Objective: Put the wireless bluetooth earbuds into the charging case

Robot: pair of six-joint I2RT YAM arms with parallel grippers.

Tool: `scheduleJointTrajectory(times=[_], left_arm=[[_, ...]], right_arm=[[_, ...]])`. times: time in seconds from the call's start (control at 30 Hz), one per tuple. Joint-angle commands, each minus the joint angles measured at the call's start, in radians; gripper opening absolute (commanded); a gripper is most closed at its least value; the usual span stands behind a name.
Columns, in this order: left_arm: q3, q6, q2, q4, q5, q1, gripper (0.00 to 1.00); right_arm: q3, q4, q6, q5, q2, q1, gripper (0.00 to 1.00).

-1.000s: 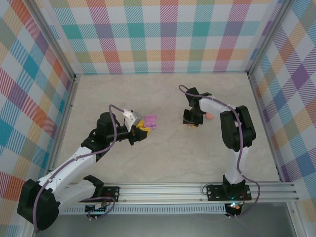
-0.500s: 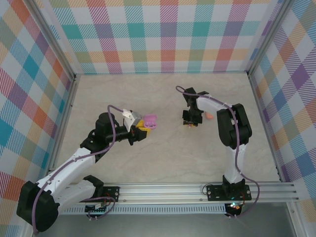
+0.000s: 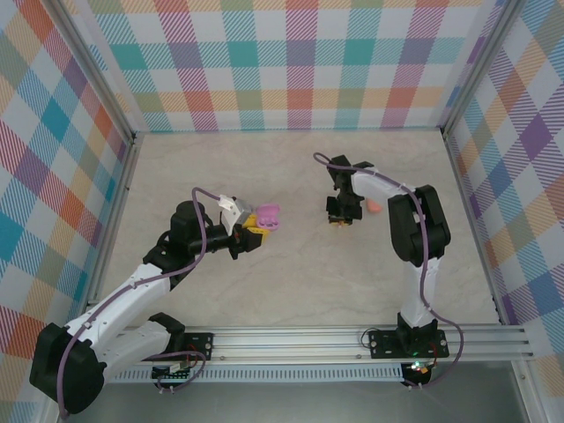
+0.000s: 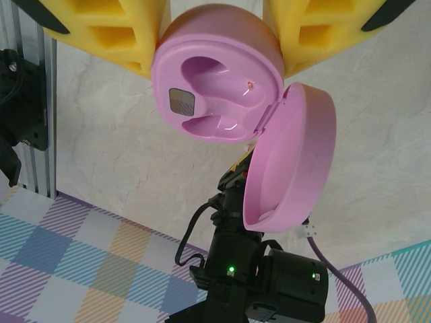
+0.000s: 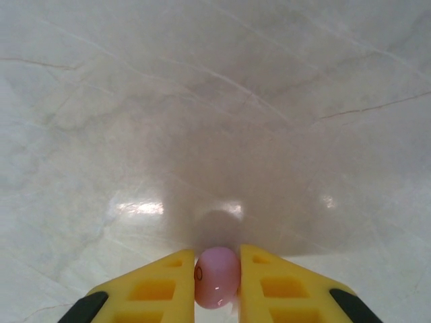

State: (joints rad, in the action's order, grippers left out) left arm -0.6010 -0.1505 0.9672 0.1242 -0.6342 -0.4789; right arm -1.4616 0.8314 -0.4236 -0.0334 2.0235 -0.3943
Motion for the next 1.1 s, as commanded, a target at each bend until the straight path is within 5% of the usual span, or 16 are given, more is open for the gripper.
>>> scheduleJointTrajectory(times=[0.0,0.3,0.57,0.83,1.07], left_arm=[[0.003,-0.020,-0.012,0.014,-0.008,0.010,0.17],[-0.001,-0.023,0.003,0.061,-0.019,0.010,0.17],[-0.003,-0.008,0.024,0.108,-0.040,0.010,0.17],[0.003,0.027,0.026,0.175,-0.072,0.010,0.17],[0.018,0.049,0.003,0.203,-0.085,0.010,0.17]], right_arm=[[-0.008,0.005,0.024,0.070,-0.100,-0.006,0.17],[0.028,-0.010,0.036,0.252,-0.377,-0.021,0.15],[0.003,-0.072,0.019,0.377,-0.580,-0.155,0.14],[-0.008,-0.200,0.092,0.463,-0.613,-0.344,0.14],[0.010,-0.251,0.130,0.514,-0.570,-0.387,0.14]])
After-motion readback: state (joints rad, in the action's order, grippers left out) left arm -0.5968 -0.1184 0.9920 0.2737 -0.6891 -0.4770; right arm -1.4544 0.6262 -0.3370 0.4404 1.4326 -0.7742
